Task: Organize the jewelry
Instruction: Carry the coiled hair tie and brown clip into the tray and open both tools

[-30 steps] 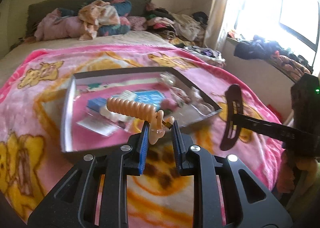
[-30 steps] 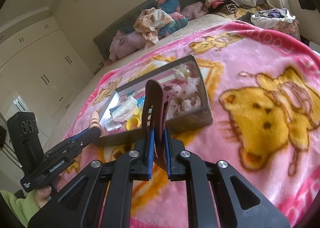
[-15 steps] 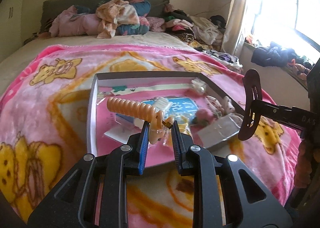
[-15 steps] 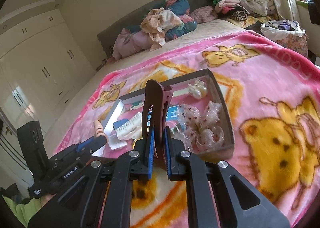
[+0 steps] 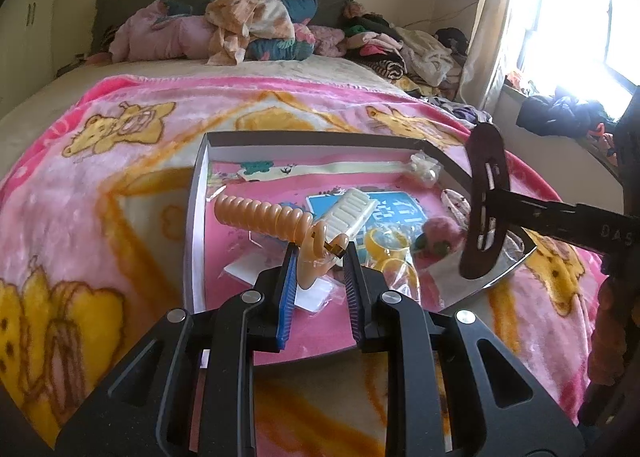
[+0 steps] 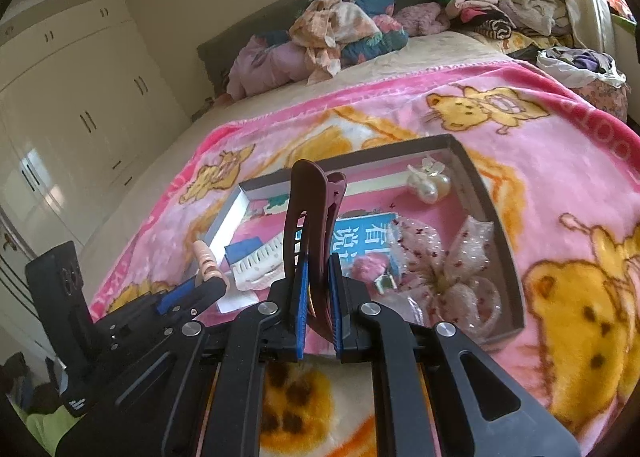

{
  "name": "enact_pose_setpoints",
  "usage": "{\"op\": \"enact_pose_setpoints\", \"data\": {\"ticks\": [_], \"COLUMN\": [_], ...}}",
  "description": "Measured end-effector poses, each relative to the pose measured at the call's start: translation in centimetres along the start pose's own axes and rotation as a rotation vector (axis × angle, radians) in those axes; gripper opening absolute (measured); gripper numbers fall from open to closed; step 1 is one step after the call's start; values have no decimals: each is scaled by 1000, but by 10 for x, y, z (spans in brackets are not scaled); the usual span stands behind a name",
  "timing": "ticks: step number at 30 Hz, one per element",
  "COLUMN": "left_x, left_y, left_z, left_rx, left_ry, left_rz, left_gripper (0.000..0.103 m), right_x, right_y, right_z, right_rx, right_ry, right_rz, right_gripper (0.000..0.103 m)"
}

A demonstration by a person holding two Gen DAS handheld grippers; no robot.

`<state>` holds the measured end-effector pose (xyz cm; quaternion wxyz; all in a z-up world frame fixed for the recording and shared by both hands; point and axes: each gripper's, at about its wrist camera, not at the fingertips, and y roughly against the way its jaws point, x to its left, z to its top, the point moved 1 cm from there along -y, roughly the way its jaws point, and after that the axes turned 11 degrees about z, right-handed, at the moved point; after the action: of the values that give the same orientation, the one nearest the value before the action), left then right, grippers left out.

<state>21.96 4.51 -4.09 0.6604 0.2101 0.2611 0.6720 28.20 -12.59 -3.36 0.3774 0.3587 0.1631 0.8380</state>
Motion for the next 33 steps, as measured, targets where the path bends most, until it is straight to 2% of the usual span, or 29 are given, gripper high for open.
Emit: {"op": "enact_pose_setpoints", "data": {"ticks": [13,20,30,32,33], "left_x": [1,1,0,1,1], "left_y": [-9,-11,-10,-9,-8], "left_z": [-2,-2,-2,-2,-3], "left_rx": [26,31,29,27,25], "left_ry": [9,10,9,9,7], "left_rz": [-5,-5,-3,-4,0], "left_gripper": [16,16,16,22,30], "right_x": [-7,-11,-4,-3,-3], "right_y": [-37,-35,-6,2,6], "right_z": [-9,-17,-29,-31,-32], "right_rx": [105,107,44,25,14], "right_ry": [-17,-20,49,64,71], "right_rz": [-32,-56,-87,-100,-103], "right_gripper": [10,13,36,43,48]}}
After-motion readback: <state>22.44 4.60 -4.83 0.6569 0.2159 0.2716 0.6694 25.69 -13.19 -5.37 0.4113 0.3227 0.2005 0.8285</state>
